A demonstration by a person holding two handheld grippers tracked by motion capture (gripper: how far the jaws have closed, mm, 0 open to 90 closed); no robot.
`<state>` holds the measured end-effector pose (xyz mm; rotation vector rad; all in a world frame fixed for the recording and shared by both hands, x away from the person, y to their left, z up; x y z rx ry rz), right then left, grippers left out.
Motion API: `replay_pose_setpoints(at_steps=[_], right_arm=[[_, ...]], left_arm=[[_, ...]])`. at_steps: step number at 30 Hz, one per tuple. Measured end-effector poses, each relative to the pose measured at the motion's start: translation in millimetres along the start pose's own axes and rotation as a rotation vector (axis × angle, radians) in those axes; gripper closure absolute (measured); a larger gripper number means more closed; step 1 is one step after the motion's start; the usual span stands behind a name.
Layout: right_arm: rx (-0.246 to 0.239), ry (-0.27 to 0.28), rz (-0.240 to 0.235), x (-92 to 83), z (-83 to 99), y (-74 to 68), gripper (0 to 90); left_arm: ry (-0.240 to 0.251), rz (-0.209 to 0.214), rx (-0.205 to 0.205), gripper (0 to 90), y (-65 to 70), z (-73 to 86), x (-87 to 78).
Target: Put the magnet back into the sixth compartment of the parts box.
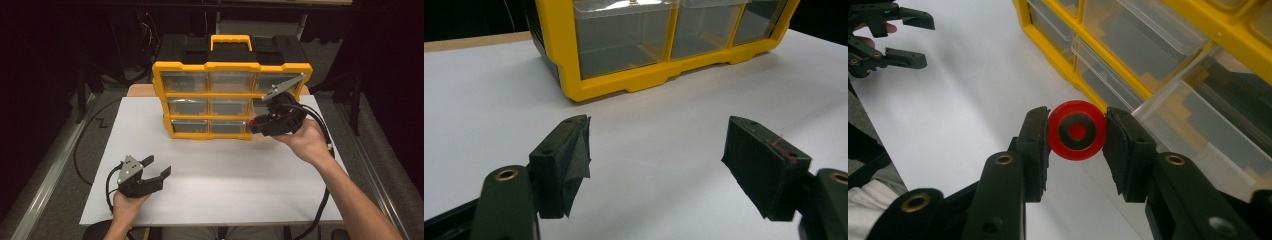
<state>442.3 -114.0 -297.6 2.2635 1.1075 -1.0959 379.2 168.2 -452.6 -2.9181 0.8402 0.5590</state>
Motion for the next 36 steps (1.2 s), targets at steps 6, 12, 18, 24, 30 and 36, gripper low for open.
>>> replay_pose_setpoints(at_steps=[6, 12, 18, 24, 30, 36], right_arm=[[0.016, 0.005, 0.014, -2.3, -0.1, 6.3, 65.3], [0.022, -0.001, 0.028, -1.4, 0.9, 11.1, 65.3], [0.034, -0.001, 0.045, -2.0, 1.0, 17.0, 65.3], [0.044, -0.001, 0.065, -3.3, 1.6, 24.2, 65.2], [0.051, -0.004, 0.09, -3.0, 2.7, 30.8, 65.2], [0.063, -0.015, 0.102, -1.0, 4.5, 36.0, 65.1]], left_arm=[[0.004, 0.008, 0.007, 26.9, 1.4, -0.6, -0.2], [0.008, 0.011, 0.004, 27.0, 1.6, -1.0, -0.5], [0.006, 0.011, 0.003, 27.0, 1.8, -0.8, -0.3], [0.005, 0.01, 0.005, 27.0, 1.6, -0.8, -0.3], [0.005, 0.009, 0.006, 27.0, 1.6, -0.7, -0.3], [0.004, 0.009, 0.004, 27.0, 1.5, -0.6, -0.4]])
Point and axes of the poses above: each handheld gripper's, and its own axes: x roughly forward along the jaws, z roughly out of its underside, y roughly to its right, the point moved 10 cm from there along x, roughly forward along the jaws, and after that the axes turned 2 degrees about x, right-handed, at the moved point
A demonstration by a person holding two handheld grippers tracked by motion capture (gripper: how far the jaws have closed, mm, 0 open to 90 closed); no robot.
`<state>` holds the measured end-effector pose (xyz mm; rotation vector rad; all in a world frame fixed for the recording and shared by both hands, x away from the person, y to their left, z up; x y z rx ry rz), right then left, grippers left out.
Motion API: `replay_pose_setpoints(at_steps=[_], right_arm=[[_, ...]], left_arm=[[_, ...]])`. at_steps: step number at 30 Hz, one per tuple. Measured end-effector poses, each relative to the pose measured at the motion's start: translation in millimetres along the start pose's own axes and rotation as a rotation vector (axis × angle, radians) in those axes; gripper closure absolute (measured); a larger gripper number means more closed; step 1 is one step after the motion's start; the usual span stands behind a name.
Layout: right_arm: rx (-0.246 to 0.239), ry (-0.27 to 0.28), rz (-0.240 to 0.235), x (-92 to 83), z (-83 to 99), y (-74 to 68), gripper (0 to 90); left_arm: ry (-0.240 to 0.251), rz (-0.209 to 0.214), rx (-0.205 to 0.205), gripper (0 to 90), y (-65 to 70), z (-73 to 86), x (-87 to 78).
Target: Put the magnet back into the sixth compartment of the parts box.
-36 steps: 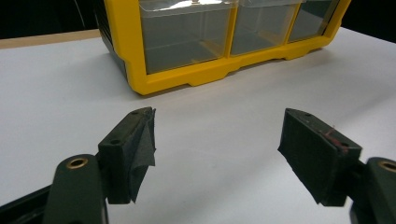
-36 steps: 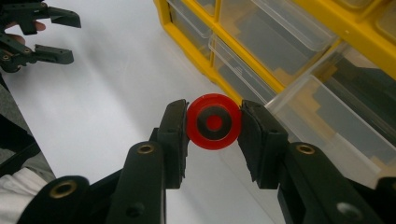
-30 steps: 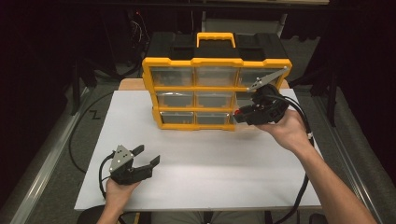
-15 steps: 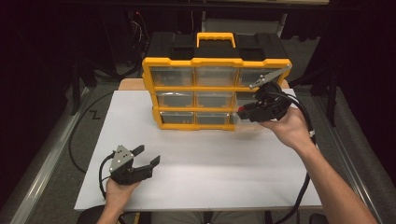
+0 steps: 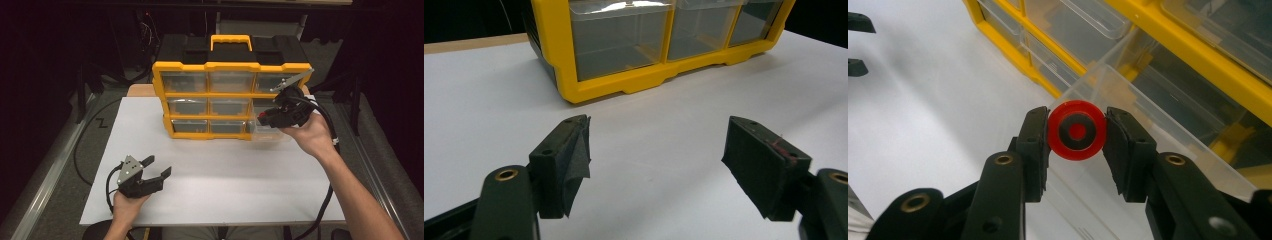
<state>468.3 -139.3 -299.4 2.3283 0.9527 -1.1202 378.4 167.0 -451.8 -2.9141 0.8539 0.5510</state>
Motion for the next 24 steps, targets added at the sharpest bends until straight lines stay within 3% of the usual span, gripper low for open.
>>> replay_pose_setpoints(at_steps=[24], right_arm=[[0.078, -0.073, 0.03, 18.0, 11.0, 23.1, 64.4]], left_arm=[[-0.005, -0.005, -0.004, 27.2, -0.8, 0.6, 0.5]])
Point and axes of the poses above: each handheld gripper's, and its own axes: x roughly forward along the jaws, z roughly out of its underside, y roughly to its right, the point moved 10 cm from there along x, roughly forward along the jaws, and after that the axes turned 2 degrees about x, right-handed, at the moved point
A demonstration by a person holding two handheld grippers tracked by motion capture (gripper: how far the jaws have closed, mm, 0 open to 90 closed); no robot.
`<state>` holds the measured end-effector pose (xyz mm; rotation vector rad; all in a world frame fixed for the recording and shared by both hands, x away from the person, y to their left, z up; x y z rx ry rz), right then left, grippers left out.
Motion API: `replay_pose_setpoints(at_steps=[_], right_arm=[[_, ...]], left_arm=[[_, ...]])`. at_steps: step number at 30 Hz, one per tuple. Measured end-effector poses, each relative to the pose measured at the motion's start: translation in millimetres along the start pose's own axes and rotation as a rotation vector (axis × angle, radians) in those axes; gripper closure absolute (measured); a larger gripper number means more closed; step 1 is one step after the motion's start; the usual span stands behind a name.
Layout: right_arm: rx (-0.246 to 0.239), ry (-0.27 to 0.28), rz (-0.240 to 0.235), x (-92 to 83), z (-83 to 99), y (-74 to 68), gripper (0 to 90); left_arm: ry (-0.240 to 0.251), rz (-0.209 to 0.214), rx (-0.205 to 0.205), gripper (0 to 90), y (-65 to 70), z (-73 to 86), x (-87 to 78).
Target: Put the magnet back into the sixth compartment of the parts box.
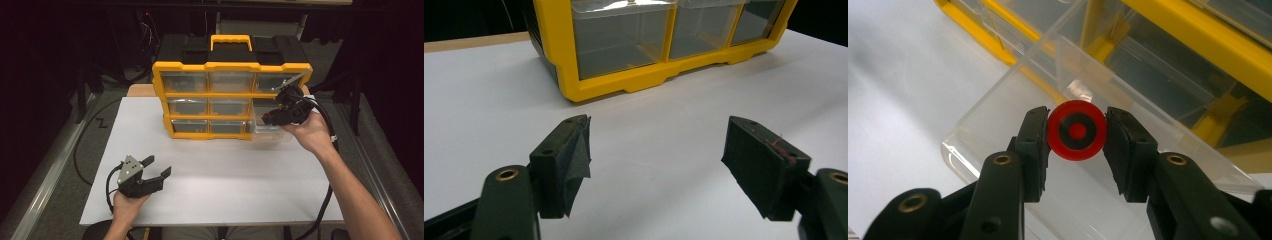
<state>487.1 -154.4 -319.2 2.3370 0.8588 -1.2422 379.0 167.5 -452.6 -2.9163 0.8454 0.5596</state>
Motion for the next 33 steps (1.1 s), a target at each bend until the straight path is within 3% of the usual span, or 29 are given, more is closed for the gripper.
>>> replay_pose_setpoints(at_steps=[9, 13, 22, 33], right_arm=[[0.001, -0.002, 0.005, 1.0, 2.2, 1.6, 60.2], [0.006, 0.013, 0.005, -1.4, 0.8, 1.6, 60.2], [-0.035, 0.06, -0.009, -9.6, -3.0, -7.0, 60.5], [-0.03, 0.097, -0.018, -16.8, -6.1, -12.1, 60.9]], left_arm=[[-0.001, 0.001, 0.0, 27.2, 0.2, 0.1, 0.1], [0.0, 0.001, -0.002, 27.2, 0.3, 0.0, 0.0], [0.002, 0.0, -0.004, 27.2, 0.4, -0.2, 0.1], [0.002, 0.0, -0.001, 27.2, 0.3, -0.3, 0.1]])
Point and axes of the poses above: each handheld gripper's, and its own axes: x roughly forward along the jaws, z roughly out of its underside, y roughly to its right, the point moved 10 cm from there along x, roughly forward along the jaws, and after that the axes turned 2 degrees about x, right-handed, at the moved point
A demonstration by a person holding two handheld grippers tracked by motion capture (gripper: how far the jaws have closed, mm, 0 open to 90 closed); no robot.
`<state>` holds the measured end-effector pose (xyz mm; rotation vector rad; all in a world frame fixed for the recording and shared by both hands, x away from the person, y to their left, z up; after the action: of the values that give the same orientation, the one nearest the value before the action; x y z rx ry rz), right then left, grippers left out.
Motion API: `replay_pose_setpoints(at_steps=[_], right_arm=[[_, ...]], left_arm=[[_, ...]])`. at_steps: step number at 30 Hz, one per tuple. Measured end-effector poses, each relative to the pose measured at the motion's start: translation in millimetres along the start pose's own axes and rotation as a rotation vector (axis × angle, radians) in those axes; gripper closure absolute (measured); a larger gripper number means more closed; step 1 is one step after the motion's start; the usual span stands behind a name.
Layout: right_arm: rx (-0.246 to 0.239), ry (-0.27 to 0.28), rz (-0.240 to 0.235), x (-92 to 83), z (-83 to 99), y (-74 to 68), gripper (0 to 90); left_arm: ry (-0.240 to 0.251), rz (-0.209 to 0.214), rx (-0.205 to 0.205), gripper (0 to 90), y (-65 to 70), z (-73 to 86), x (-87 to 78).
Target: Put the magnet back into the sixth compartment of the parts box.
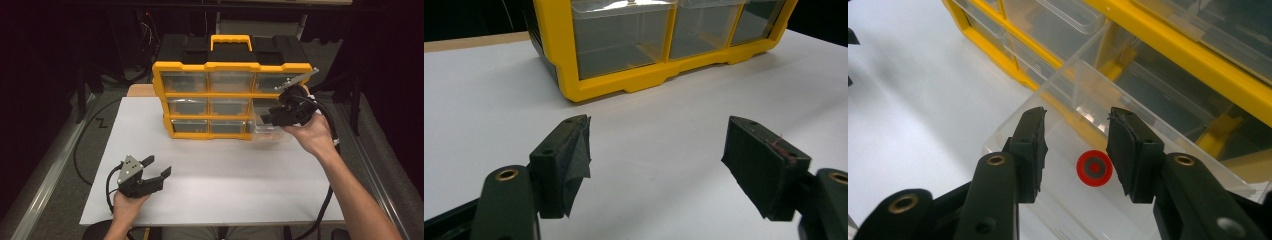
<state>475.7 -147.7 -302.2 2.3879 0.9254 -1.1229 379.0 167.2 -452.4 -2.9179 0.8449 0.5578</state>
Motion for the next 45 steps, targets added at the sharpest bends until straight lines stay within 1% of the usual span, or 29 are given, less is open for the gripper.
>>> replay_pose_setpoints(at_steps=[7, 17, 30, 45], right_arm=[[-0.019, 0.027, -0.024, -3.8, -5.4, -13.1, 60.7], [-0.035, 0.056, -0.046, -8.7, -14.2, -27.0, 61.2], [-0.076, 0.063, -0.084, -6.2, -16.8, -48.0, 61.3], [-0.092, 0.079, -0.11, -3.1, -12.7, -58.7, 61.1]], left_arm=[[0.003, -0.003, 0.0, 27.2, -0.3, -0.3, -0.4], [0.002, -0.001, 0.001, 27.2, -0.2, -0.3, -0.7], [0.004, -0.001, -0.002, 27.2, -0.3, -0.5, -0.6], [0.003, 0.0, -0.003, 27.0, -0.4, -0.4, -0.9]])
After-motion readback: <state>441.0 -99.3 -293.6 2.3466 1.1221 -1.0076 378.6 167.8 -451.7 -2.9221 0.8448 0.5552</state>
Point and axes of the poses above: each handheld gripper's, and its own axes: x roughly forward along the jaws, z roughly out of its underside, y roughly to its right, the point moved 10 cm from there along x, roughly forward along the jaws, and after that the axes turned 2 degrees about x, right-handed, at the moved point
